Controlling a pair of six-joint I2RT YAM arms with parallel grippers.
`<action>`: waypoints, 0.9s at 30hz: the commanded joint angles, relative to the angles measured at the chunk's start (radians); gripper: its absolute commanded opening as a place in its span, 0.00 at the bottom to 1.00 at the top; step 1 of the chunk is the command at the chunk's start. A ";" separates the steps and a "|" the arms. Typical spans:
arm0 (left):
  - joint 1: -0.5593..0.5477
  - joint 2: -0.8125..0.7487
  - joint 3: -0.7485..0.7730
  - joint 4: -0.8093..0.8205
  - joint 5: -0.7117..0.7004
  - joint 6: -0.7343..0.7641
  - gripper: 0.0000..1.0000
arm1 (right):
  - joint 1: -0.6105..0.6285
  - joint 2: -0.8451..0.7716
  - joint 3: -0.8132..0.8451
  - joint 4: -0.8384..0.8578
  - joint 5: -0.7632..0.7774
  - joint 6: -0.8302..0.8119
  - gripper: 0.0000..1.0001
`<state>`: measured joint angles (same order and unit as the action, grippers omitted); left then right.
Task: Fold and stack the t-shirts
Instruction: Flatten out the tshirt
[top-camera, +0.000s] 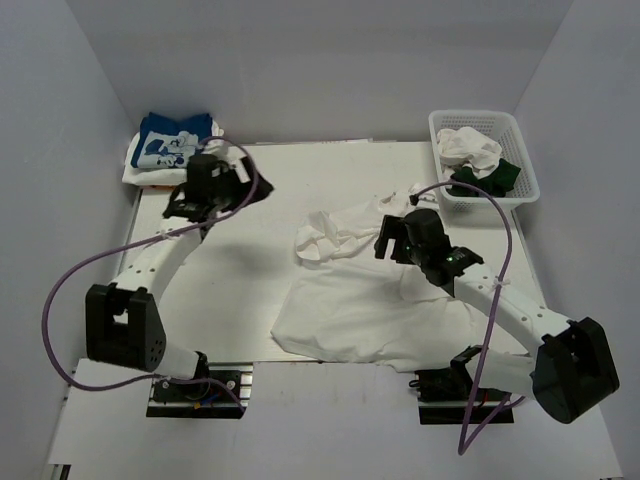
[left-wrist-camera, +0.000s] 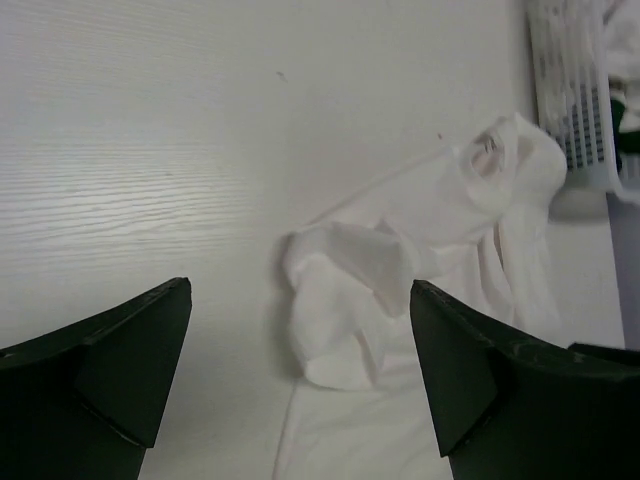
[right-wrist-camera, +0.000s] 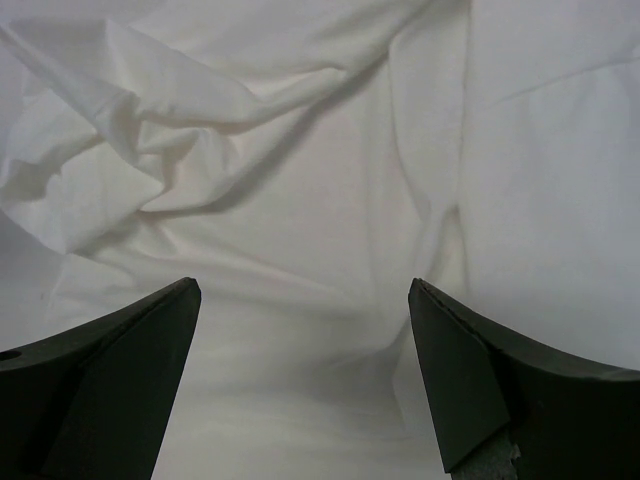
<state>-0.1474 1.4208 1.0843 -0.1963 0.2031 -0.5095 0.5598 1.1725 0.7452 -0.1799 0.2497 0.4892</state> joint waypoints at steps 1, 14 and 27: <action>-0.157 0.097 0.092 -0.116 -0.066 0.101 1.00 | -0.035 -0.028 -0.018 -0.073 0.055 0.060 0.90; -0.406 0.596 0.572 -0.353 -0.263 0.126 0.78 | -0.113 0.231 0.054 -0.150 0.132 0.019 0.90; -0.428 0.626 0.784 -0.431 -0.491 0.177 0.00 | -0.149 0.363 0.239 -0.176 0.272 0.066 0.00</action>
<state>-0.5716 2.1738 1.8599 -0.6415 -0.2001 -0.3477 0.4187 1.5890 0.9142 -0.3447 0.4187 0.5430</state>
